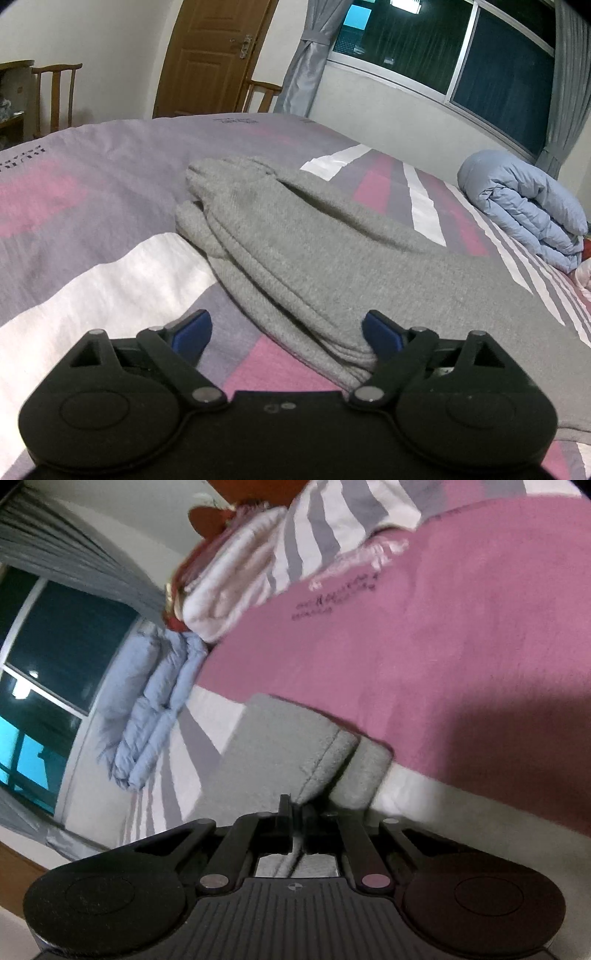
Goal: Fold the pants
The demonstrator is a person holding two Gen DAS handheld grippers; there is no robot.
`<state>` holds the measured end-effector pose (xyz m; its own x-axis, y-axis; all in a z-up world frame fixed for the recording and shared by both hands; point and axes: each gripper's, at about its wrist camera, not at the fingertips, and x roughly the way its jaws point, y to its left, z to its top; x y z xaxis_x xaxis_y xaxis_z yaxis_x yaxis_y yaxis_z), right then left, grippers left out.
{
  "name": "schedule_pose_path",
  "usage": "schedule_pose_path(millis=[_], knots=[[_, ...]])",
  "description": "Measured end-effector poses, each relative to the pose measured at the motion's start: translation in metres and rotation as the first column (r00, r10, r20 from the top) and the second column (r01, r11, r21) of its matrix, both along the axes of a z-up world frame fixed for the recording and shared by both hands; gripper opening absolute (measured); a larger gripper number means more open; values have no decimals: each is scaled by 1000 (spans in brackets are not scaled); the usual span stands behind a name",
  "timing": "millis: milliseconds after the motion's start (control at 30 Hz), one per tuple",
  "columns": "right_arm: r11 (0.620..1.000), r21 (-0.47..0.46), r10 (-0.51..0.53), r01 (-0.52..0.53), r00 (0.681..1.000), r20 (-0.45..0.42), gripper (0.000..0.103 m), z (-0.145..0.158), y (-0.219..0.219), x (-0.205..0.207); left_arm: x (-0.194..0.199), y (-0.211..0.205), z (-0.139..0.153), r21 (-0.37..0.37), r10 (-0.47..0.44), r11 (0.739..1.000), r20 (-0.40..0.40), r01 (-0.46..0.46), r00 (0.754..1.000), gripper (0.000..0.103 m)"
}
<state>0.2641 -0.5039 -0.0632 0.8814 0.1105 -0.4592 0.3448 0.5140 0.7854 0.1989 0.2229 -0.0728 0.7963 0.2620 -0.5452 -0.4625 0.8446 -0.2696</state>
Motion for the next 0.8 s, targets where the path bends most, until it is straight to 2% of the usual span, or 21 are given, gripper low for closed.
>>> schedule_pose_path(millis=[100, 200, 267, 300, 500, 567, 600, 700, 800], knots=[[999, -41, 8, -5, 997, 81, 5, 24, 6, -19, 0, 0, 0, 1, 1, 1000, 0, -1, 1000, 84], [998, -57, 12, -10, 1000, 23, 5, 15, 6, -19, 0, 0, 0, 0, 0, 1000, -1, 0, 1000, 84], [1000, -9, 22, -23, 996, -83, 4, -16, 1, -7, 0, 0, 0, 0, 1, 1000, -1, -1, 1000, 84], [1000, 22, 11, -10, 998, -65, 4, -23, -2, -8, 0, 0, 0, 0, 1, 1000, 0, -1, 1000, 84], [1000, -17, 3, -4, 999, -34, 5, -13, -1, -14, 0, 0, -1, 0, -1, 1000, -1, 1, 1000, 84], [999, 32, 11, -9, 999, -43, 5, -17, -7, -18, 0, 0, 0, 2, -1, 1000, -2, 1, 1000, 84], [999, 33, -4, 5, 999, -35, 9, -14, -6, -24, 0, 0, 1, 4, 1, 1000, -4, -1, 1000, 84], [996, -89, -4, 3, 1000, -13, 15, 8, 8, -43, -3, -6, 8, 17, 15, 1000, -14, -15, 1000, 84], [991, -117, 63, -61, 998, 18, 16, 23, 33, -58, -11, -18, 16, 34, -12, 999, 3, 12, 1000, 83]])
